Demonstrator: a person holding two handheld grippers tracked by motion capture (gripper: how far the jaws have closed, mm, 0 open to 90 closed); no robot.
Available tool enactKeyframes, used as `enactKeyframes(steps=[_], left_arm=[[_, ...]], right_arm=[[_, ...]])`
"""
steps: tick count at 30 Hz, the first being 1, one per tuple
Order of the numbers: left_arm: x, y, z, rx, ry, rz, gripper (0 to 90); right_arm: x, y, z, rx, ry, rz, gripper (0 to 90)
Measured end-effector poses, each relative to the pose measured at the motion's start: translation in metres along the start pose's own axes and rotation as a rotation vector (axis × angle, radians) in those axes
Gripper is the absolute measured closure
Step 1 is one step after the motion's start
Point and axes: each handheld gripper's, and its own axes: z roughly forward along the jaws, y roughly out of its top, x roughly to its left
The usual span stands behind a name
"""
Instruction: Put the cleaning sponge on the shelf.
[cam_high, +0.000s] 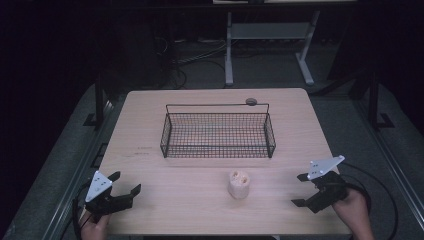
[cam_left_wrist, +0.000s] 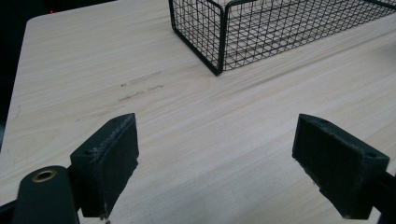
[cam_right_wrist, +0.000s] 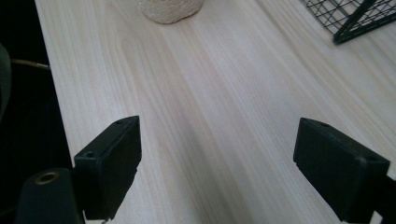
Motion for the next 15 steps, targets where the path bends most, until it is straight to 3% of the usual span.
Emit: enactKeyframes(steps=[5, 15], left_arm=[[0.0, 0.0, 0.001, 0.004, 0.0, 0.002, 13.7], [0.0, -0.001, 0.0, 0.002, -0.003, 0.002, 13.7]], right_arm=[[0.001, 0.001, 0.003, 0.015, 0.008, -0.016, 14.7], [0.005, 0.011, 0.01, 0.016, 0.031, 0.005, 14.7]])
